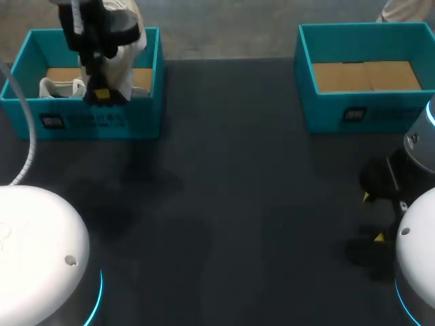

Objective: Take the shoe out of the shoebox, open the shoe tongue, remove and reinsert the insole, then place the shoe into the shoebox

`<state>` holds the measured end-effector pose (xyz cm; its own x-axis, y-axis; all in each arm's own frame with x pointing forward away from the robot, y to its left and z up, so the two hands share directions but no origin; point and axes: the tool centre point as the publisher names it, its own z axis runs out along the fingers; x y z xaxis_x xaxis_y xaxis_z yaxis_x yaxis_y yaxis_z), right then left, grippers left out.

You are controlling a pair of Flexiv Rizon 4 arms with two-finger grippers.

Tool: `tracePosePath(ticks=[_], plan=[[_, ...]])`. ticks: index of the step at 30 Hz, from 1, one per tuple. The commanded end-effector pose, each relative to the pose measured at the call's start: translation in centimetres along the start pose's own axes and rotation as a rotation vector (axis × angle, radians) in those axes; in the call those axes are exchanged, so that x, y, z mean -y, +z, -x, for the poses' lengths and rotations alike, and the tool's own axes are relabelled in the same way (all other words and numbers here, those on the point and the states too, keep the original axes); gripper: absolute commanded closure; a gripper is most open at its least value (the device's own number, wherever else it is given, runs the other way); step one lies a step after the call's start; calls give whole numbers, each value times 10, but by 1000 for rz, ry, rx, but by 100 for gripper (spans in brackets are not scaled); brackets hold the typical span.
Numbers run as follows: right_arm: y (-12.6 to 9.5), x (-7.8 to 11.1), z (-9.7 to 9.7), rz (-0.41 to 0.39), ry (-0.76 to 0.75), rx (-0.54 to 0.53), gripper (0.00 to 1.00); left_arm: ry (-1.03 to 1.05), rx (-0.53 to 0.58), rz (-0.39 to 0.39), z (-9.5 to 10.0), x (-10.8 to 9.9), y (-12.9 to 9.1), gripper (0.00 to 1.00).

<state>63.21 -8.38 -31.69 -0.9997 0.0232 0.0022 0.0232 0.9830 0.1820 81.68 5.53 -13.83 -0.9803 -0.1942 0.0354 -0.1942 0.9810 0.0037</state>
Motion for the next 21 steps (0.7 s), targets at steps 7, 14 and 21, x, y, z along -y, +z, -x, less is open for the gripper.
tracePosePath(ticks=[7, 14, 21], plan=[[0, 0, -2, -2, 1, 2, 0, -49, -40, -3, 44, -34, 3, 100], [0, 0, -2, -2, 1, 2, 0, -89, -55, -6, 70, -52, 5, 100], [0, 0, -2, -2, 1, 2, 0, -93, -76, -12, 103, -66, 1, 100]])
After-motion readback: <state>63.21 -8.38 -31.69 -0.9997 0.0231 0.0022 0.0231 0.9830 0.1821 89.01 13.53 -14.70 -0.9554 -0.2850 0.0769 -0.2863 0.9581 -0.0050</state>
